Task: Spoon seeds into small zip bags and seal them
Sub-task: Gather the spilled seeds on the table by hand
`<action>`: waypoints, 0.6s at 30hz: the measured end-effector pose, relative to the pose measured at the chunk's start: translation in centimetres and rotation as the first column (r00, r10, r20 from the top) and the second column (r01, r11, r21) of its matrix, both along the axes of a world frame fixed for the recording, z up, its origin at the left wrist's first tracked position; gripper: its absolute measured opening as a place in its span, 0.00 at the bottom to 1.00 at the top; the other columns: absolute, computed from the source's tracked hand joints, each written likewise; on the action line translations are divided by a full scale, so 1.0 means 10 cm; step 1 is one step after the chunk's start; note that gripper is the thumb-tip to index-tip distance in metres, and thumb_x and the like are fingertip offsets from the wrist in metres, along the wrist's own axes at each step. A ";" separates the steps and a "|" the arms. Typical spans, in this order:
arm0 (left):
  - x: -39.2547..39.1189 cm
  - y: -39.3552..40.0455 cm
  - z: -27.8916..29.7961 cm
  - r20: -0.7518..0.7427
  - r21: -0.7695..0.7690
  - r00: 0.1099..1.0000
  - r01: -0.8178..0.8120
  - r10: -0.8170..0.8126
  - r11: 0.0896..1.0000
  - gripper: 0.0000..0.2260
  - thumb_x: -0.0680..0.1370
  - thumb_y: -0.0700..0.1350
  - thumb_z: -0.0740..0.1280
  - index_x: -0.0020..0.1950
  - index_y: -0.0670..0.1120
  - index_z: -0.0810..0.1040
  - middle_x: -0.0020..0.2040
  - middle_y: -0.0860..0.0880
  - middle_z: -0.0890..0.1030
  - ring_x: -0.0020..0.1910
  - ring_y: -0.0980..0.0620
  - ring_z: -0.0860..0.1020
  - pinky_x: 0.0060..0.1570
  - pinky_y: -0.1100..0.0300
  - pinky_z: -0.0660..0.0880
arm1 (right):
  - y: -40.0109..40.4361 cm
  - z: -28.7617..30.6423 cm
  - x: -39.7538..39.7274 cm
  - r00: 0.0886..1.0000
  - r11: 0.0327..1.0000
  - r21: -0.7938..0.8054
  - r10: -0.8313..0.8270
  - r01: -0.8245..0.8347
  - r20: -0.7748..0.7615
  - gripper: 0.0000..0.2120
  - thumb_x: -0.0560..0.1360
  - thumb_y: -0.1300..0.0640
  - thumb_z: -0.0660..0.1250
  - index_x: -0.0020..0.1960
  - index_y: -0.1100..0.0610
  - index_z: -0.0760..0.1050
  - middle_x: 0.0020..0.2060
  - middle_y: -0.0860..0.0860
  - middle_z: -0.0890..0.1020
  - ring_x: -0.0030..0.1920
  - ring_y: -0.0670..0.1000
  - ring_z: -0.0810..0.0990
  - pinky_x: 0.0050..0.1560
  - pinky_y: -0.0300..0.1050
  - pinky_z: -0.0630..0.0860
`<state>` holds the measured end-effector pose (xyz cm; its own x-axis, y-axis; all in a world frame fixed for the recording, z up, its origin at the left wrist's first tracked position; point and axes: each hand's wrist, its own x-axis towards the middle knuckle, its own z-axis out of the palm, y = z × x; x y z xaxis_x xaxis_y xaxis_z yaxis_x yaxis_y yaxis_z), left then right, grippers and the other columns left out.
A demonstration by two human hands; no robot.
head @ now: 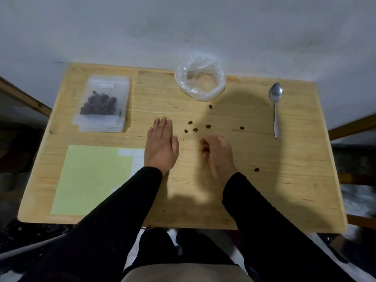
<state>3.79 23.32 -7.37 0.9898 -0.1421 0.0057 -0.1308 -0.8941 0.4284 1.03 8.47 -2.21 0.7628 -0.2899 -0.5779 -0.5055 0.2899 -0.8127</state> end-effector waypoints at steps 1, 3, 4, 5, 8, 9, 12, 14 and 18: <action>0.08 0.02 0.00 -0.011 0.018 1.000 0.015 -0.015 1.000 0.23 0.81 0.46 0.53 0.75 0.39 0.60 0.76 0.41 0.59 0.76 0.44 0.53 0.74 0.50 0.48 | 0.03 0.02 0.01 0.999 0.992 0.114 -0.052 0.052 -0.006 0.09 0.76 0.66 0.55 0.41 0.60 0.72 0.33 0.53 0.76 0.29 0.45 0.73 0.26 0.35 0.68; 0.21 0.07 -0.01 -0.026 0.053 0.998 0.063 -0.061 0.997 0.24 0.81 0.48 0.50 0.76 0.40 0.57 0.76 0.42 0.57 0.77 0.44 0.50 0.74 0.51 0.45 | 0.07 0.04 0.05 0.997 0.988 0.136 -0.077 0.079 -0.016 0.11 0.75 0.66 0.54 0.42 0.61 0.74 0.34 0.53 0.76 0.29 0.46 0.73 0.26 0.37 0.68; 0.25 0.10 -0.02 -0.033 0.070 0.996 0.086 -0.084 0.994 0.25 0.80 0.49 0.49 0.76 0.40 0.56 0.77 0.42 0.56 0.77 0.45 0.50 0.73 0.52 0.44 | 0.10 0.03 0.06 0.999 0.998 0.035 -0.042 0.043 -0.026 0.10 0.76 0.64 0.56 0.43 0.59 0.76 0.32 0.51 0.75 0.29 0.45 0.71 0.26 0.36 0.67; 0.26 0.12 -0.02 -0.036 0.087 0.994 0.105 -0.103 0.991 0.26 0.80 0.49 0.48 0.76 0.40 0.55 0.77 0.42 0.56 0.77 0.45 0.50 0.73 0.52 0.44 | 0.12 0.03 0.06 0.999 0.994 -0.108 0.011 -0.015 -0.039 0.09 0.76 0.60 0.59 0.45 0.56 0.78 0.31 0.47 0.75 0.28 0.43 0.70 0.27 0.34 0.66; 0.26 0.14 0.00 -0.028 0.131 0.991 0.133 -0.130 0.982 0.26 0.80 0.49 0.47 0.76 0.41 0.55 0.77 0.43 0.55 0.77 0.46 0.50 0.73 0.50 0.46 | 0.23 -0.03 0.09 0.990 0.899 -0.414 0.138 -0.143 -0.042 0.09 0.75 0.52 0.66 0.53 0.51 0.80 0.36 0.42 0.78 0.34 0.39 0.73 0.34 0.29 0.70; 0.27 0.14 0.00 -0.037 0.135 0.990 0.137 -0.133 0.981 0.25 0.81 0.49 0.47 0.76 0.41 0.55 0.77 0.43 0.55 0.77 0.46 0.50 0.73 0.49 0.47 | 0.26 -0.05 0.10 0.986 0.866 -0.473 0.162 -0.162 -0.042 0.11 0.75 0.51 0.67 0.55 0.52 0.80 0.41 0.42 0.80 0.38 0.37 0.75 0.39 0.26 0.71; 0.30 0.14 0.00 -0.079 0.139 0.988 0.146 -0.136 0.979 0.24 0.82 0.48 0.48 0.77 0.42 0.52 0.78 0.44 0.52 0.77 0.47 0.48 0.73 0.50 0.45 | 0.36 -0.08 0.18 0.985 0.773 -0.613 0.168 -0.161 -0.047 0.14 0.74 0.53 0.69 0.58 0.55 0.79 0.54 0.46 0.82 0.51 0.37 0.76 0.55 0.26 0.68; 0.30 0.15 0.00 -0.100 0.121 0.985 0.154 -0.142 0.981 0.25 0.82 0.49 0.48 0.77 0.42 0.51 0.78 0.44 0.51 0.77 0.47 0.48 0.73 0.50 0.44 | 0.41 -0.11 0.22 0.984 0.712 -0.685 0.170 -0.157 -0.049 0.14 0.73 0.53 0.70 0.57 0.55 0.80 0.54 0.48 0.83 0.53 0.39 0.77 0.57 0.28 0.67; 0.30 0.17 -0.02 -0.102 0.096 0.980 0.178 -0.168 0.979 0.27 0.80 0.51 0.44 0.77 0.40 0.50 0.78 0.43 0.51 0.77 0.46 0.48 0.73 0.49 0.45 | 0.51 -0.16 0.24 0.986 0.626 -0.766 0.151 -0.149 -0.069 0.11 0.73 0.52 0.69 0.54 0.53 0.82 0.51 0.48 0.84 0.52 0.43 0.80 0.56 0.32 0.71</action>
<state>6.83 24.98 -7.53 0.9456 -0.3065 -0.1094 -0.2516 -0.9016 0.3517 3.42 13.53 -3.81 0.8373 -0.5088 -0.2003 -0.4830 -0.5166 -0.7070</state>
